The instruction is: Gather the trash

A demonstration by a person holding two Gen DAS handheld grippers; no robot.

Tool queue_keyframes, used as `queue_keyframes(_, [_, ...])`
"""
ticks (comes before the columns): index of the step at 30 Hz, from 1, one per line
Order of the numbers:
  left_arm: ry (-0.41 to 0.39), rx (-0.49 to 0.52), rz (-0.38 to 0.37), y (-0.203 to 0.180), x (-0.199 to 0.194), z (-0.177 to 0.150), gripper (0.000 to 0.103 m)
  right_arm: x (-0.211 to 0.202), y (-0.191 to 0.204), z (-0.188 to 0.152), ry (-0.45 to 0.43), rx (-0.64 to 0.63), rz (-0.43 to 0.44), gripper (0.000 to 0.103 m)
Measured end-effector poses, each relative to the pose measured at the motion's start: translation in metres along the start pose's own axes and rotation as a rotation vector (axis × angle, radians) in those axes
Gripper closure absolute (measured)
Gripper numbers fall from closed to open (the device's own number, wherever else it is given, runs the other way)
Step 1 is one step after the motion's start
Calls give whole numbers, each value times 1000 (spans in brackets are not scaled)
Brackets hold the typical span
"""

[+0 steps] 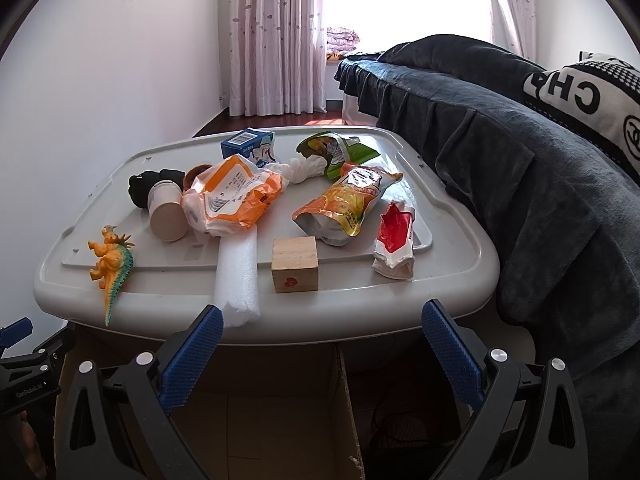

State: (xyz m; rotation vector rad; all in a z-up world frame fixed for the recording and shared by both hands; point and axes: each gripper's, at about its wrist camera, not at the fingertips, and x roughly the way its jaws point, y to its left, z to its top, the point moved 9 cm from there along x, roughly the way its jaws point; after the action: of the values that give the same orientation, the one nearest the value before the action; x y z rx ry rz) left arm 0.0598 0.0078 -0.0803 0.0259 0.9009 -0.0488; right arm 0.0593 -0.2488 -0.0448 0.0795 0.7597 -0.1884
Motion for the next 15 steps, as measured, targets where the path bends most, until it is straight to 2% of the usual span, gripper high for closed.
queue_keyframes(15, [2,4,8,-1,-1,-2,6,-1,0,0,2,6,7,5])
